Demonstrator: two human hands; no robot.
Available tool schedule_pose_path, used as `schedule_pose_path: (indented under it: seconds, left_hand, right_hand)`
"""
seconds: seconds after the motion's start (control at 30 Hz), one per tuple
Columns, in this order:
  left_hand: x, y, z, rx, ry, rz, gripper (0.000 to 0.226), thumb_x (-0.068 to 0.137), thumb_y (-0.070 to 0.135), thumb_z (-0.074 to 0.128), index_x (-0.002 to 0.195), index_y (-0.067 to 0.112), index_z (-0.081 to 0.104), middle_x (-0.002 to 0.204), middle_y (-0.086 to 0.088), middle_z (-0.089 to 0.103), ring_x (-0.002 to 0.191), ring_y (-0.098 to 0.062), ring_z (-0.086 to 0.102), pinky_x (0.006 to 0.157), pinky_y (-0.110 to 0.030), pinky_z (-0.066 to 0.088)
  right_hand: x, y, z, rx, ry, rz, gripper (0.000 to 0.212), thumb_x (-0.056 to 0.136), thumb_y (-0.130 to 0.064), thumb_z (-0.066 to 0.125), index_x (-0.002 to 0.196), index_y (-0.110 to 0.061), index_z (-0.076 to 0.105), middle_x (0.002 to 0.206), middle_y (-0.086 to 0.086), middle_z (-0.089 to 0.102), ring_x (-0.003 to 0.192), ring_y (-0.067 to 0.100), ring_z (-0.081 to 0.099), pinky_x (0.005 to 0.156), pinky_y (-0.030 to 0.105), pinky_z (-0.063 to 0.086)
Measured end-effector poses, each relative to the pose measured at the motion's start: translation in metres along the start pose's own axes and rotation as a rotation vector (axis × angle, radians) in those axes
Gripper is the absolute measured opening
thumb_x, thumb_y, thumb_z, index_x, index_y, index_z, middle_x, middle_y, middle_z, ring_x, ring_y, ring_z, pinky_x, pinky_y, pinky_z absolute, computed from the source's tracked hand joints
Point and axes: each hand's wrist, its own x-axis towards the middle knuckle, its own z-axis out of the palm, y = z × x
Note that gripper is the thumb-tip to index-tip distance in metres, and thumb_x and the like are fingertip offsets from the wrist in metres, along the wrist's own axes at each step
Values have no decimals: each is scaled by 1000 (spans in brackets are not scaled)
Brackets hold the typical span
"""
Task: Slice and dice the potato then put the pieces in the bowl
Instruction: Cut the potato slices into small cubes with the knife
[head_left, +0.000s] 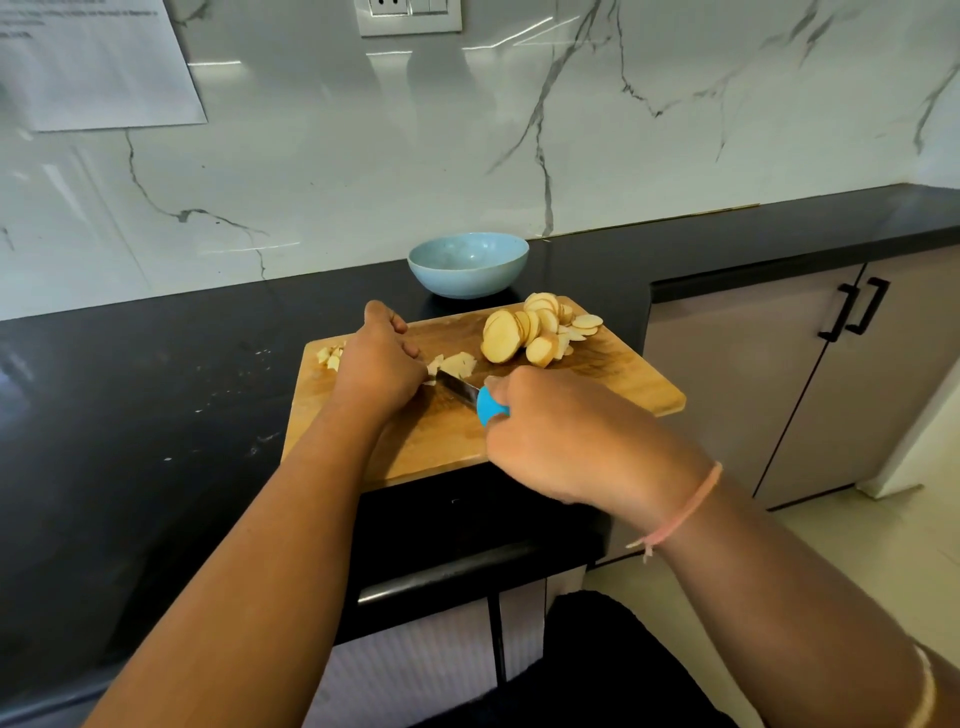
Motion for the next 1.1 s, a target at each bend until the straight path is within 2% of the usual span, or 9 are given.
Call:
schedule_pose_path:
  seconds: [0.13, 0.27, 0.4, 0.47, 0.53, 0.63, 0.7, 0.9, 1.1]
  left_hand:
    - [-1, -1, 1, 40, 55, 76, 35, 90, 9, 64, 114, 20, 41, 89, 2, 59, 82, -13, 60, 61, -19, 43]
    - [-5, 5, 2, 94, 49, 186, 34, 92, 14, 60, 123, 20, 50, 108, 2, 62, 91, -10, 57, 75, -23, 46]
    - [-16, 12, 11, 210, -148, 376, 34, 89, 24, 60, 123, 26, 60, 121, 11, 59, 101, -5, 51, 82, -21, 41]
    - [-15, 11, 16, 270, -171, 435, 33, 88, 25, 60, 121, 27, 62, 120, 11, 61, 103, -7, 53, 85, -22, 43]
    - [-12, 10, 18, 264, -162, 421, 26, 88, 22, 60, 114, 23, 65, 113, 8, 64, 101, -9, 54, 85, -22, 42]
    - [-7, 11, 19, 248, -154, 373, 11, 86, 21, 62, 96, 20, 67, 98, 6, 63, 93, -11, 55, 77, -21, 43]
    - [-6, 13, 19, 277, -161, 369, 5, 85, 21, 63, 89, 18, 64, 90, 3, 60, 85, -12, 54, 69, -20, 43]
    - [-1, 10, 12, 301, -182, 383, 4, 83, 20, 64, 83, 17, 61, 82, 7, 56, 79, -9, 51, 64, -17, 41]
    - [4, -5, -15, 326, -236, 271, 11, 82, 17, 65, 74, 18, 59, 76, 3, 61, 74, -9, 55, 60, -19, 38]
  right_hand:
    - [-1, 17, -4, 67, 52, 8, 40, 93, -23, 44, 133, -23, 49, 89, -3, 56, 67, 12, 54, 64, 30, 52]
    - [10, 34, -5, 202, 148, 52, 49, 95, -22, 43, 143, -31, 38, 78, 0, 55, 57, 14, 51, 51, 29, 46]
    - [22, 45, -4, 183, 235, 53, 45, 97, -24, 40, 142, -30, 39, 77, -1, 54, 53, 12, 50, 53, 29, 48]
    - [28, 47, -3, 174, 272, 44, 43, 99, -26, 38, 142, -29, 40, 79, -4, 53, 57, 11, 51, 58, 32, 51]
    - [34, 47, 0, 187, 310, 22, 44, 99, -27, 38, 143, -28, 38, 83, -7, 53, 63, 10, 52, 62, 33, 52]
    - [45, 49, 8, 203, 376, -6, 47, 100, -28, 38, 147, -29, 33, 94, -8, 54, 70, 9, 53, 57, 24, 46]
    - [52, 50, 12, 219, 406, -6, 47, 100, -29, 39, 147, -29, 33, 91, -9, 54, 69, 9, 53, 53, 21, 39]
    - [59, 54, 15, 313, 464, 1, 48, 100, -29, 41, 147, -29, 33, 112, -4, 60, 77, 13, 57, 70, 31, 54]
    - [65, 62, 22, 438, 450, 14, 46, 99, -29, 42, 145, -32, 36, 77, -12, 51, 60, 9, 51, 53, 29, 46]
